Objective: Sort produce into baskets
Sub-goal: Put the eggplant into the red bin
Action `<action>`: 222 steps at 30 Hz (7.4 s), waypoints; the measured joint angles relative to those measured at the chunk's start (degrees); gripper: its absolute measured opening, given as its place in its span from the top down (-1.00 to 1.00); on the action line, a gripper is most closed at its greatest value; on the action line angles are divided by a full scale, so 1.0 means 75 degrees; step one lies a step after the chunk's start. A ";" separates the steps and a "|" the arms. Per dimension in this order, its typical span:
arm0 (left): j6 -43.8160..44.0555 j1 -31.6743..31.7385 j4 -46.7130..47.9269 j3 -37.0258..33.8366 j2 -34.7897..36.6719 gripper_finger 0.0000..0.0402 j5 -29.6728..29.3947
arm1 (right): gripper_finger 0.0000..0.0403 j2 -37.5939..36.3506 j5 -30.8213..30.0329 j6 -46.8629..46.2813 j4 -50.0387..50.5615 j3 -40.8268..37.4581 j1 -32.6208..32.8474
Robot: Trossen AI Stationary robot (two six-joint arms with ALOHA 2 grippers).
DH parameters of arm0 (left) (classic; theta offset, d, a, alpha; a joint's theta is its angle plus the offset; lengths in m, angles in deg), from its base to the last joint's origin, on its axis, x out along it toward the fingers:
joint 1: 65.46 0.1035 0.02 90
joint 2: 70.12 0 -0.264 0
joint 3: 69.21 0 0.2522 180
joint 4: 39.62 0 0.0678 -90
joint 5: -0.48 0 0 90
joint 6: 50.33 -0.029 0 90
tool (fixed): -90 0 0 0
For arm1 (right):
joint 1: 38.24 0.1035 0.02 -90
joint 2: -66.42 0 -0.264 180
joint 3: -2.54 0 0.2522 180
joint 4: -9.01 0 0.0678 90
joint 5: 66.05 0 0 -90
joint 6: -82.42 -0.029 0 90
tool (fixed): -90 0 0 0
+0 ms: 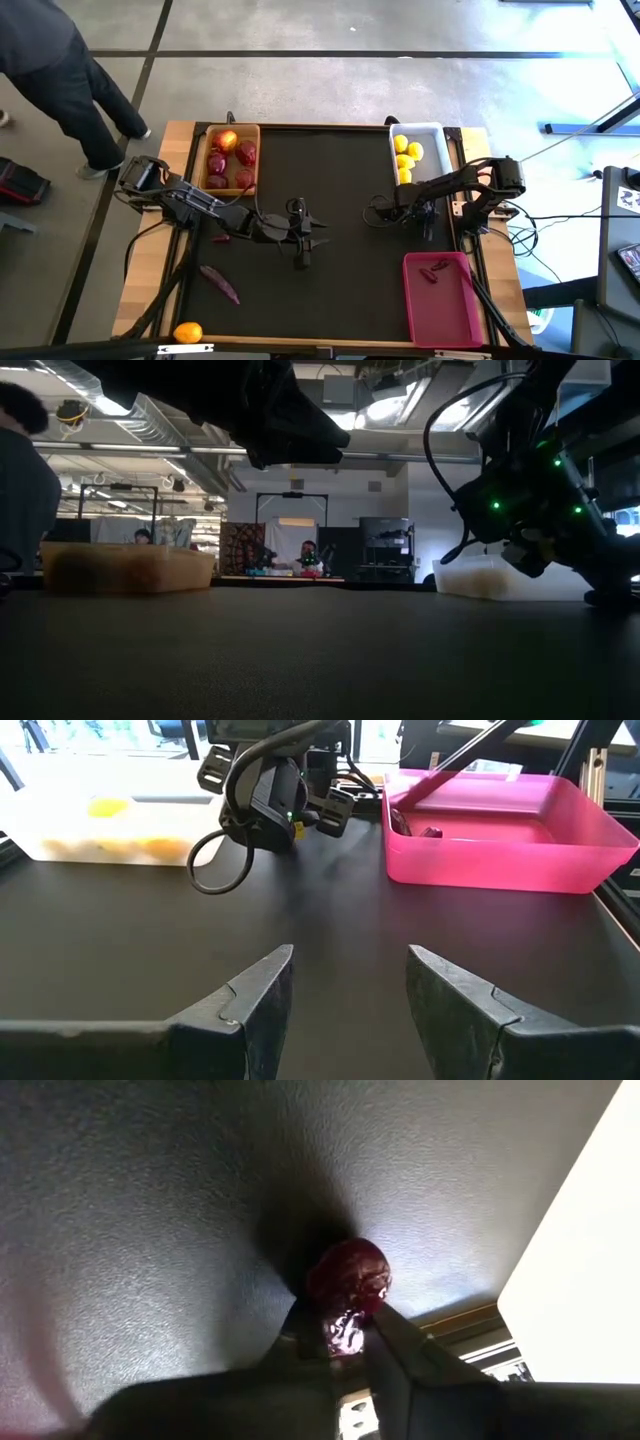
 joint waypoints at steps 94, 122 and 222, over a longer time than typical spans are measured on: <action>0.0360 -0.0001 0.0178 0.0006 0.0000 0.07 -0.0077 | 0.26 -0.2177 0.0283 -0.6628 -0.1373 0.1023 0.7096; 0.4361 -0.1041 0.8537 0.0009 0.3342 -0.47 0.0079 | 0.02 -0.2500 -0.1828 -0.5625 0.0417 0.3413 0.7041; 0.0890 -0.1196 0.2569 -0.0469 0.2783 0.49 -0.0451 | 0.02 -0.2495 -0.3627 -0.2846 -0.1681 0.2165 0.5512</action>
